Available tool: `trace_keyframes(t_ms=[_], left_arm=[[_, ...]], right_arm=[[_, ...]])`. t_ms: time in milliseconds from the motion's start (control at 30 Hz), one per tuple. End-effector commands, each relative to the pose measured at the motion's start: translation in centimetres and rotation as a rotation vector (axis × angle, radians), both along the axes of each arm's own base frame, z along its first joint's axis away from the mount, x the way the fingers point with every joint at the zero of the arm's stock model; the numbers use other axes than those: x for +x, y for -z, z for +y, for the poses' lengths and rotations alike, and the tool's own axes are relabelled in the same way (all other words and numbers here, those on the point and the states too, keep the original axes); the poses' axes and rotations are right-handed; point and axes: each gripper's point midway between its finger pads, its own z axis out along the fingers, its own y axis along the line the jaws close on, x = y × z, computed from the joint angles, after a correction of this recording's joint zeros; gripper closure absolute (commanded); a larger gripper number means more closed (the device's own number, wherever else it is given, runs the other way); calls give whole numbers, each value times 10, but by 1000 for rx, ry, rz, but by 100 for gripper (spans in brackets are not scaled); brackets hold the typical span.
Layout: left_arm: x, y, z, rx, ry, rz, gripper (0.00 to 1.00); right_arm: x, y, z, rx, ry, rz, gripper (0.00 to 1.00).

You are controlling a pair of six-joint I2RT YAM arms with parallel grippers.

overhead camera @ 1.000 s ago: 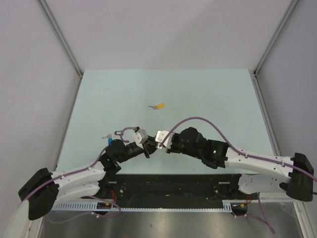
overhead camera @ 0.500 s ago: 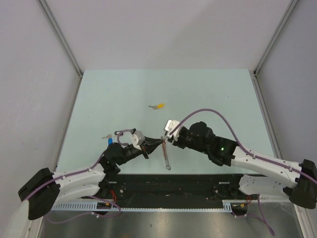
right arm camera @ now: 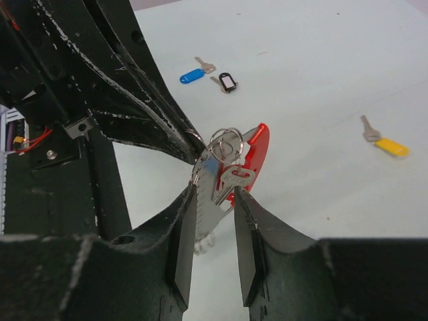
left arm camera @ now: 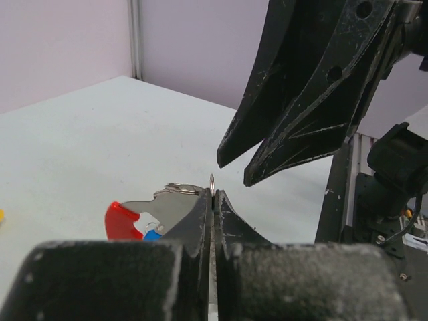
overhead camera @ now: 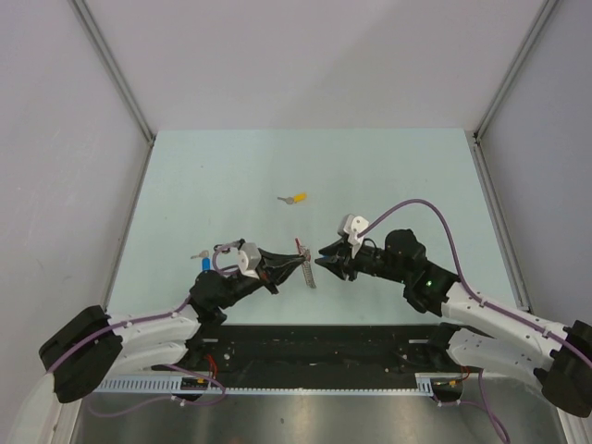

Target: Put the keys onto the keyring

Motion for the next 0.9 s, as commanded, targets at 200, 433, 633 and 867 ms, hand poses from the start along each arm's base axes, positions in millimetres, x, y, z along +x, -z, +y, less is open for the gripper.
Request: trace_keyframes(t_ms=[200,433,633,867], left_arm=[[-3,-30,-1,-120,18,-31,100],[-3,-29,-2,-116,20,-26,100],[-2,-28,-2,-111,18,-25,99],[-2,-30,0,-114,11,-34,100]], right_arm=[[7,-36,4,273,70,-31,68],[5,-35,10,297,77,-27,68],[1,-34,19,307,61,-25,68],[8,-25,21,287,121,-18,69]])
